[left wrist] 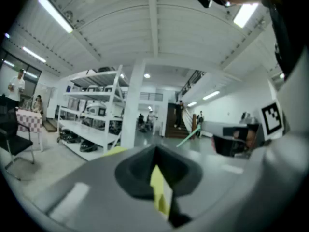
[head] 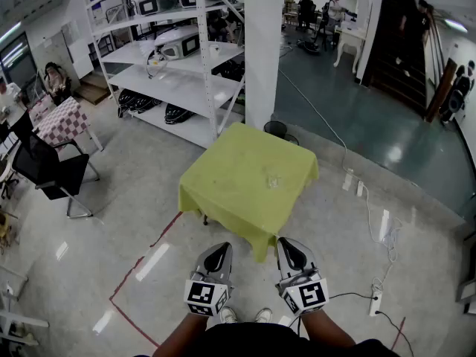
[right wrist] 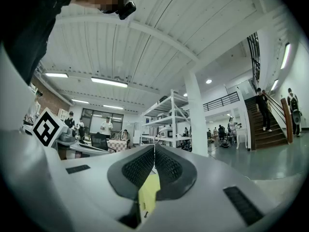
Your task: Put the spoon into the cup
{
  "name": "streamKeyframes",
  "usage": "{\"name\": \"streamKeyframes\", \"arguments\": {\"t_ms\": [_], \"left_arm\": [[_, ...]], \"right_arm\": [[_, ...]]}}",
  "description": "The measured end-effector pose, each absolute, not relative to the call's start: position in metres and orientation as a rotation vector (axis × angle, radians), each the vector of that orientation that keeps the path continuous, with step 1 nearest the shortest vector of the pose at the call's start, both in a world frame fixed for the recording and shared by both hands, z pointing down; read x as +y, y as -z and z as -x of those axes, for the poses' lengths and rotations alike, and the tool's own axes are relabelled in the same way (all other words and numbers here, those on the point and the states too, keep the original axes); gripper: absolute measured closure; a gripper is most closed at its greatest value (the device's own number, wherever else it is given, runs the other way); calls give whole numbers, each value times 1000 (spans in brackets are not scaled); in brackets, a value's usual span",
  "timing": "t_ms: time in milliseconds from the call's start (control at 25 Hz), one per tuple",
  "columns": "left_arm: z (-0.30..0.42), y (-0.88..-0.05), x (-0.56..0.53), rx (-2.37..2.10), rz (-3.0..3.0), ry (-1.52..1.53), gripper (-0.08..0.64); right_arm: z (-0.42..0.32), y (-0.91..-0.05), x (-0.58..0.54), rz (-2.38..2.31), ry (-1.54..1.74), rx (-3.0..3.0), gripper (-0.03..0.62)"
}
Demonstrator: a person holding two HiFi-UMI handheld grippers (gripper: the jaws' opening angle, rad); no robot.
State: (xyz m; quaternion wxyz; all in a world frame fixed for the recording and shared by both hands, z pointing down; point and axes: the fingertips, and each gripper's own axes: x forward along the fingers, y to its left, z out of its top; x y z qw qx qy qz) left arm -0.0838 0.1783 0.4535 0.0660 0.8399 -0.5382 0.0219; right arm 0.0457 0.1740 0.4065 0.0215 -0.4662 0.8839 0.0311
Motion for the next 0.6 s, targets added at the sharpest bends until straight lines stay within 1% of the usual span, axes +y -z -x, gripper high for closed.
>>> {"name": "streamKeyframes", "arguments": {"t_ms": [600], "left_arm": [[121,-459,182,-1555,-2536,-33,555]], "right_arm": [[-13,-429,173,1568,-84,2767,582]]}}
